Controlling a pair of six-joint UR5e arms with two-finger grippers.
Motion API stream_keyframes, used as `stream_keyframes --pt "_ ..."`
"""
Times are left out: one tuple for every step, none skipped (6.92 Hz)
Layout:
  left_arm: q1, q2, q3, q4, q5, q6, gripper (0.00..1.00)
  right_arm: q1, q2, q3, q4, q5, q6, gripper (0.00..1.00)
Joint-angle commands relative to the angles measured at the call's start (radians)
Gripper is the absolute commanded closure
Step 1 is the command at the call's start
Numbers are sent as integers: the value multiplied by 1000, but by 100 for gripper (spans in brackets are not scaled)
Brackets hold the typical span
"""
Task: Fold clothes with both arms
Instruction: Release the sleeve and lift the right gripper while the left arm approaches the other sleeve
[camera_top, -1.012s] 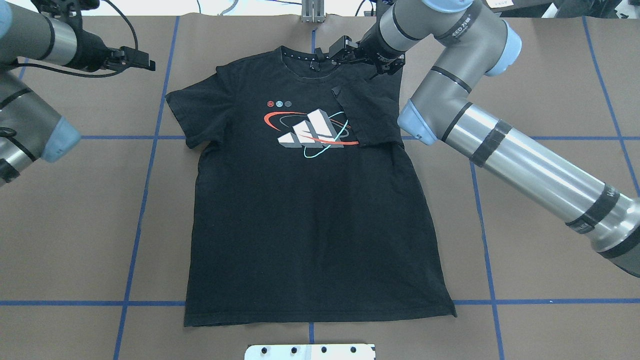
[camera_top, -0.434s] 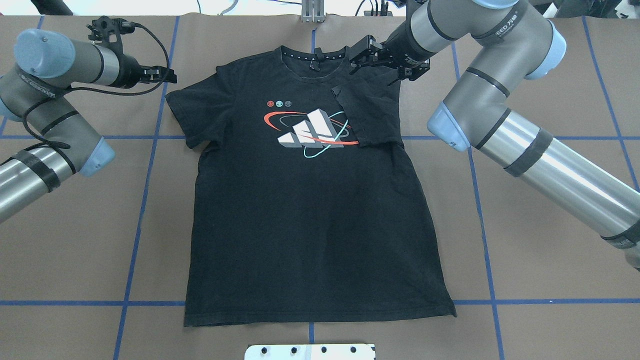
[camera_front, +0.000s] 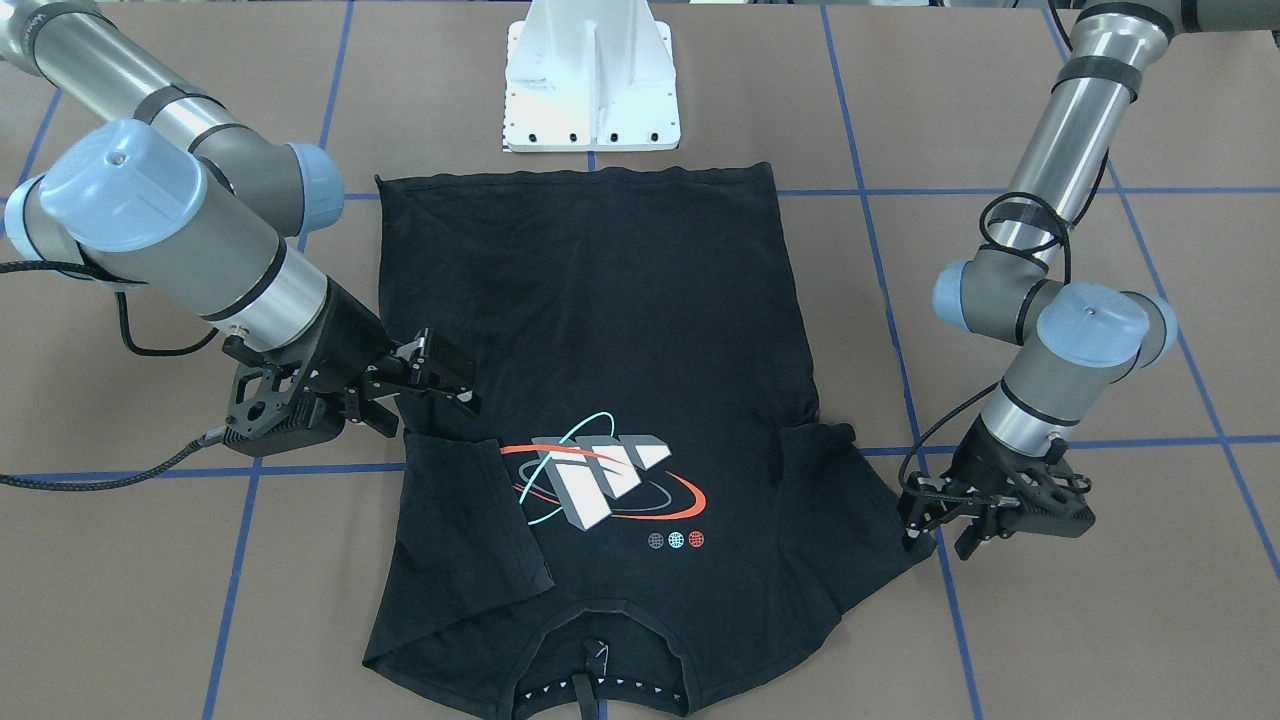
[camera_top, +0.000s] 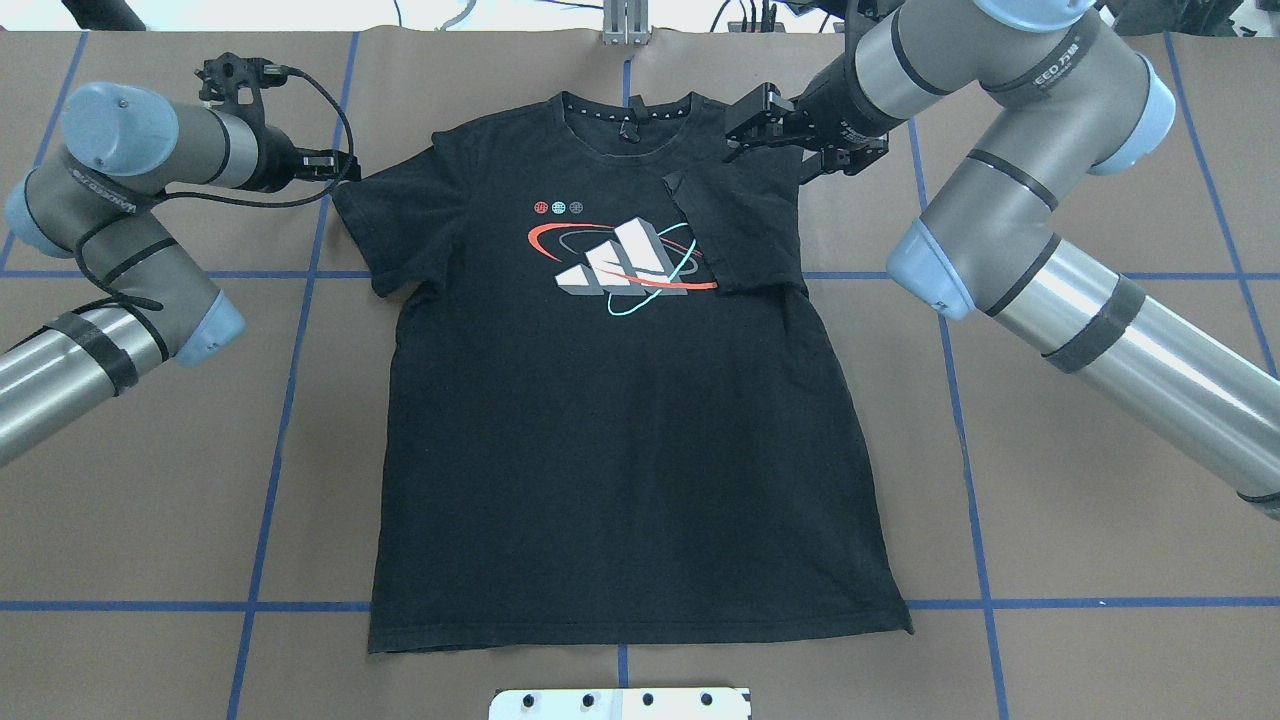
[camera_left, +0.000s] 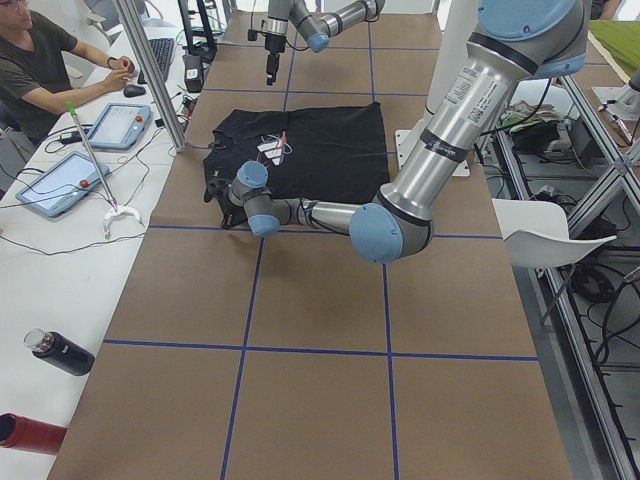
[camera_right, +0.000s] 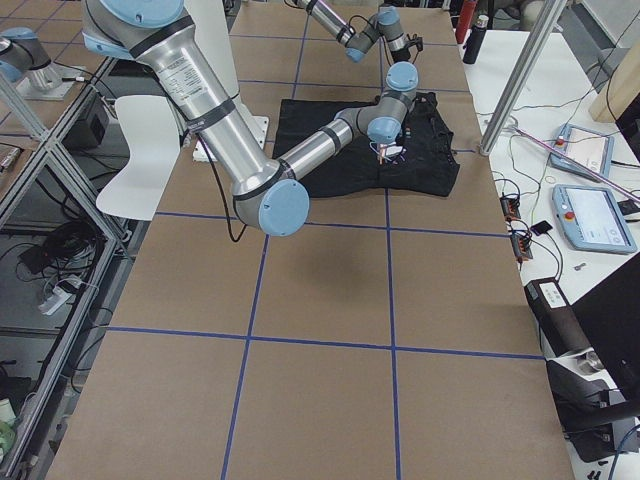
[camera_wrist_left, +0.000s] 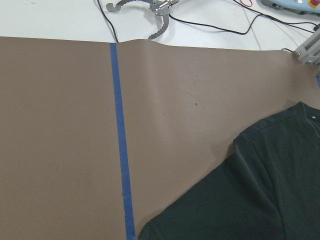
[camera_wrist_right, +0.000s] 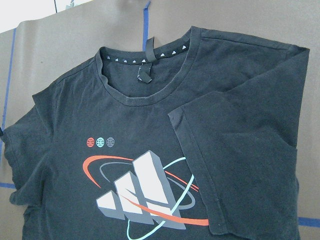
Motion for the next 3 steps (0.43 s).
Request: stream_keyframes --pt "8 0 10 -1 4 0 43 0 -12 8 0 0 0 1" --pt "8 0 13 -1 4 2 47 0 -12 8 0 0 0 0" --pt "11 0 18 -1 4 2 47 0 -12 8 -1 -1 0 1"
